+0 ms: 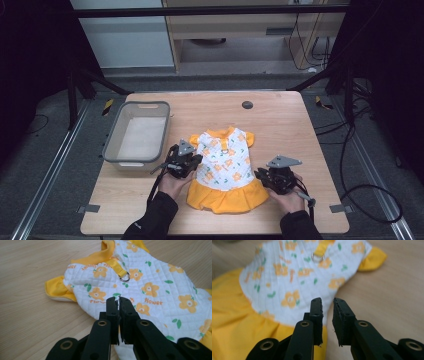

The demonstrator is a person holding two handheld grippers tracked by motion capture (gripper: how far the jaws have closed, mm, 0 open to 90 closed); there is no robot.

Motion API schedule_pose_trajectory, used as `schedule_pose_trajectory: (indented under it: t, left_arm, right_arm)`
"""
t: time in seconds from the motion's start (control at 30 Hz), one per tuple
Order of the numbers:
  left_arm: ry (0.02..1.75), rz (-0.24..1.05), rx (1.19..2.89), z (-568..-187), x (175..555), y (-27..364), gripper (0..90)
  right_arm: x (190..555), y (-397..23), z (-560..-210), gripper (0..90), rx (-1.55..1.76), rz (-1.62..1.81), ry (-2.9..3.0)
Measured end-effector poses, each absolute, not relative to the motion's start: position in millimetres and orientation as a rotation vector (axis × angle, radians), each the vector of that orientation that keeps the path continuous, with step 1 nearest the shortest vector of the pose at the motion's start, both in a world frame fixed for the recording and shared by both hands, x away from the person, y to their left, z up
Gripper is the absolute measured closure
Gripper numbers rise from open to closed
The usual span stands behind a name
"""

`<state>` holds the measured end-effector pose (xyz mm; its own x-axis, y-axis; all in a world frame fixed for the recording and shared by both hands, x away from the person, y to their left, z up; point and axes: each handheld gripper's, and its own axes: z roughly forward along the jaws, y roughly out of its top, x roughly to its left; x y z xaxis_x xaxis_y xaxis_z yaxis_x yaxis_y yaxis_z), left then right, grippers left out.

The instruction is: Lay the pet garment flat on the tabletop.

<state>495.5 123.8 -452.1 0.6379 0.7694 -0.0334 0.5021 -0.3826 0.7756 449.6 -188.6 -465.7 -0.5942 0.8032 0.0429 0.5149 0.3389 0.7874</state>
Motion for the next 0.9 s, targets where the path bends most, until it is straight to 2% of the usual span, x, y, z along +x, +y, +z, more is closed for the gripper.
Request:
schedule_pose_trajectory:
  t: [0.17,0.3,0.5,0.9]
  left_arm:
    - [0.985,0.444,2.114,-466,503,112,85.7]
    - [1.008,0.434,2.162,-479,508,110,84.9]
    - [1.024,0.429,2.214,-491,509,112,83.7]
    - [1.023,0.465,2.189,-495,521,110,82.9]
  right_arm:
    - [482,-173,-472,85.5,1.196,1.253,2.213]
    - [496,-160,-488,86.2,1.203,1.199,2.246]
    - [496,-156,-506,85.8,1.170,1.089,2.282]
    - [494,-155,-506,89.6,1.183,1.071,2.261]
